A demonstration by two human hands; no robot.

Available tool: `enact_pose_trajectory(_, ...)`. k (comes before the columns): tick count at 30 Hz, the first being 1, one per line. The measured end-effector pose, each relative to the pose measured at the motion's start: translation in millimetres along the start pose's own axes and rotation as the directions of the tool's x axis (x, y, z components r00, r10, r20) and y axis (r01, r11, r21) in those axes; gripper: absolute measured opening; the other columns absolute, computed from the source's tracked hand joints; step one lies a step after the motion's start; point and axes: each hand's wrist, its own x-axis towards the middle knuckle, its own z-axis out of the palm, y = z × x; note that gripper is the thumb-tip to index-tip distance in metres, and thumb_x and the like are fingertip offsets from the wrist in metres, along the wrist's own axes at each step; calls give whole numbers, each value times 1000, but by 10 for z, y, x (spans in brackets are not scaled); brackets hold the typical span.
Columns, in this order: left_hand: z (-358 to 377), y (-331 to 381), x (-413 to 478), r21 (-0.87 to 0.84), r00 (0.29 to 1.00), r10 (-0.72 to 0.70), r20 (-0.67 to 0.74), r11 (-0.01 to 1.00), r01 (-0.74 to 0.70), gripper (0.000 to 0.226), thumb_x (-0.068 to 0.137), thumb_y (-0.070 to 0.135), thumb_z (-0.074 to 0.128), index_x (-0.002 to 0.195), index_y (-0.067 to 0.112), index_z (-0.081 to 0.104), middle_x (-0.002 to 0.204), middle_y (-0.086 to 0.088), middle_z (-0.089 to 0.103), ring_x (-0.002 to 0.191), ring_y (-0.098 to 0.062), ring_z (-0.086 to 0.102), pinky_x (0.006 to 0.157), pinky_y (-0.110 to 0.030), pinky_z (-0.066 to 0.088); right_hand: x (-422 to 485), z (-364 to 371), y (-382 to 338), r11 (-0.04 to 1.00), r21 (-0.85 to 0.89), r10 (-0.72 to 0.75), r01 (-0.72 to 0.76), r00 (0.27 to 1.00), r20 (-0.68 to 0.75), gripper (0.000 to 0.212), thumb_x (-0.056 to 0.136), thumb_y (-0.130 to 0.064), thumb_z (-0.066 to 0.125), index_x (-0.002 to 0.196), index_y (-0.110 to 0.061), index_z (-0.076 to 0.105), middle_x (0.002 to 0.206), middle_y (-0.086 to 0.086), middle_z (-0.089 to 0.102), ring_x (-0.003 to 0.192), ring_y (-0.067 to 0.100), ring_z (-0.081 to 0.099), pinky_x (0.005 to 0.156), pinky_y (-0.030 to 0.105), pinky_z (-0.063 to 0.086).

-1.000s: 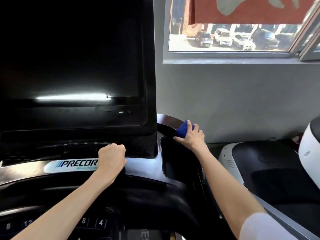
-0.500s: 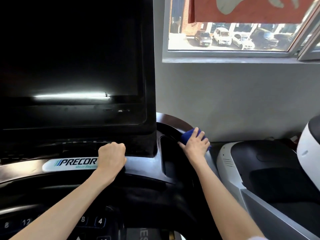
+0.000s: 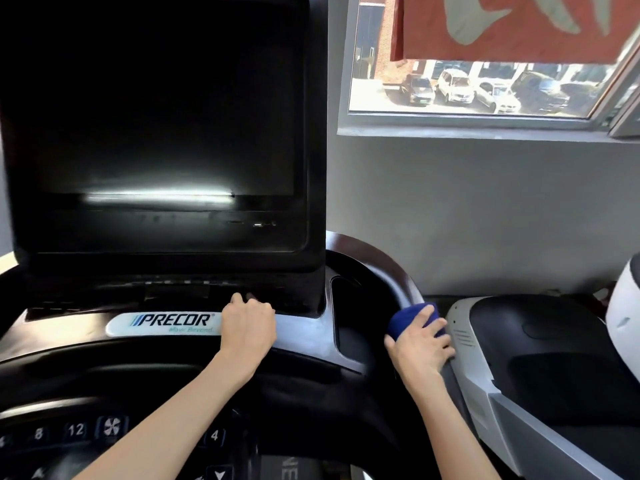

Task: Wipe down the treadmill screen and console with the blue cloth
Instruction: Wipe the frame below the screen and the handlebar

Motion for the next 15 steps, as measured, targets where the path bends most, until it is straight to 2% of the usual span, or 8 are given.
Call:
enact_pose_trajectory(2, -17, 23, -10, 14, 999, -4, -35, 1000, 5, 37, 94, 42, 45, 89, 17, 73, 88, 0, 68, 92, -22, 58, 62, -30, 37, -57, 30, 19, 1000, -20, 21, -22, 1000, -15, 102, 80, -57, 58, 143, -3, -1, 143, 26, 19, 120, 44, 39, 98, 52, 35)
enact_pose_trajectory(5, -11, 74, -24, 43, 1000, 23, -2, 999, -23, 51, 99, 42, 32, 113, 6, 65, 119, -12, 60, 107, -31, 51, 83, -35, 41, 33, 6, -96, 999, 1, 45, -45, 998, -48, 103, 77, -56, 63, 142, -1, 4, 141, 27, 23, 118, 44, 40, 97, 53, 35)
enact_pose_trajectory(10, -40, 144, -27, 42, 997, 6, 71, 999, -9, 60, 98, 52, 25, 114, 12, 66, 129, -17, 55, 115, -37, 48, 93, -41, 37, 309, -186, -333, 994, 99, 36, -41, 998, 48, 101, 79, -50, 64, 144, -4, 3, 146, 25, 16, 127, 47, 30, 106, 54, 26)
enact_pose_trajectory(13, -38, 190, -99, 78, 993, -73, 93, 995, 66, 73, 97, 55, 21, 137, -2, 43, 142, -25, 40, 129, -42, 36, 105, -47, 30, 247, -158, -213, 993, 110, -40, 35, 998, 45, 100, 80, -48, 64, 146, -9, -1, 149, 22, 10, 129, 45, 29, 107, 50, 25)
enact_pose_trajectory(15, -23, 190, -127, 44, 992, -106, 71, 994, 103, 78, 97, 56, 22, 142, -8, 28, 143, -29, 36, 134, -42, 31, 110, -50, 24, 170, -68, -68, 992, 83, -93, 91, 996, 15, 101, 79, -48, 63, 146, -11, -4, 151, 20, 5, 130, 42, 28, 108, 47, 26)
